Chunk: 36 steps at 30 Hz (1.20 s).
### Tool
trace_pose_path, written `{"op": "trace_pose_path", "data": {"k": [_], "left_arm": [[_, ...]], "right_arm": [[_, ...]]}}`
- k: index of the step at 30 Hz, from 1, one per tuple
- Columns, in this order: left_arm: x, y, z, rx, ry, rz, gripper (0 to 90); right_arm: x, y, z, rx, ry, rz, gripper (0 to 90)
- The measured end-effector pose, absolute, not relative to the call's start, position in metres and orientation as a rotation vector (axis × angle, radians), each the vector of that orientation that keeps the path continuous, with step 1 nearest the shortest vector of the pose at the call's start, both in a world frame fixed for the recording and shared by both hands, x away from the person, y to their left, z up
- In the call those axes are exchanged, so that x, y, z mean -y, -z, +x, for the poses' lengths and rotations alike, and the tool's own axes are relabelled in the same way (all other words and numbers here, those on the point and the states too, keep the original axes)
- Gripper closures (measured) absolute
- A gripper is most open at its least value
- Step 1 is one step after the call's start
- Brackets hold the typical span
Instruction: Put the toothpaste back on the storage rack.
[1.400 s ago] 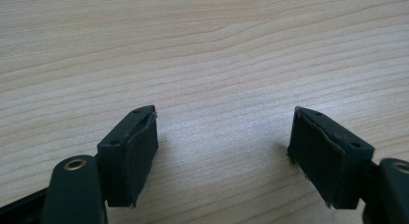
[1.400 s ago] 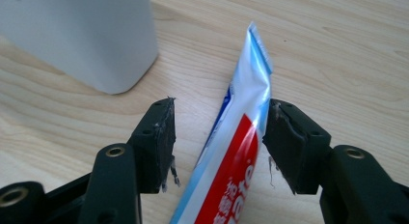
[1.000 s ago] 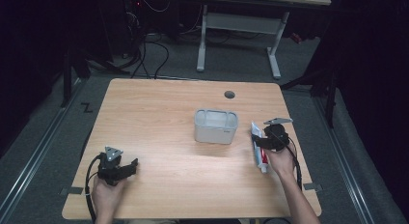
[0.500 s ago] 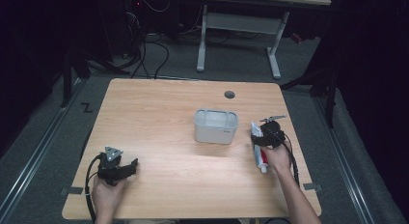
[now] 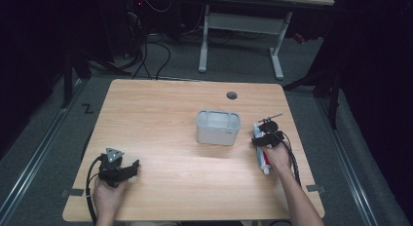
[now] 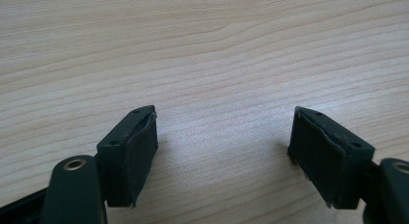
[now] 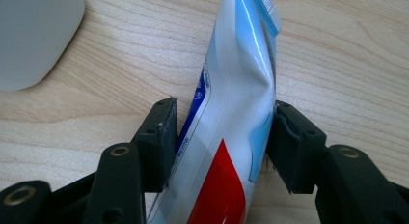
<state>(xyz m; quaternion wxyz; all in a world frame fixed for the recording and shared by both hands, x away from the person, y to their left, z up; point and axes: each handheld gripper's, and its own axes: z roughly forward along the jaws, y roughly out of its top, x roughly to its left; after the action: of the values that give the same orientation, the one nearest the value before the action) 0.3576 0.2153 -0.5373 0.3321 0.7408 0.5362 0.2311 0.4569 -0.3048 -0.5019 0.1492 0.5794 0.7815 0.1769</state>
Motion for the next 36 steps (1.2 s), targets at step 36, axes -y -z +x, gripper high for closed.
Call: {"op": "trace_pose_path", "data": {"k": [36], "left_arm": [[-0.2181, 0.5371, 0.3574, -1.403, -0.579, 1.915, 25.8]], "right_arm": [[0.3066, 0.4953, 0.4606, -2.358, -0.558, 1.675, 69.7]]}}
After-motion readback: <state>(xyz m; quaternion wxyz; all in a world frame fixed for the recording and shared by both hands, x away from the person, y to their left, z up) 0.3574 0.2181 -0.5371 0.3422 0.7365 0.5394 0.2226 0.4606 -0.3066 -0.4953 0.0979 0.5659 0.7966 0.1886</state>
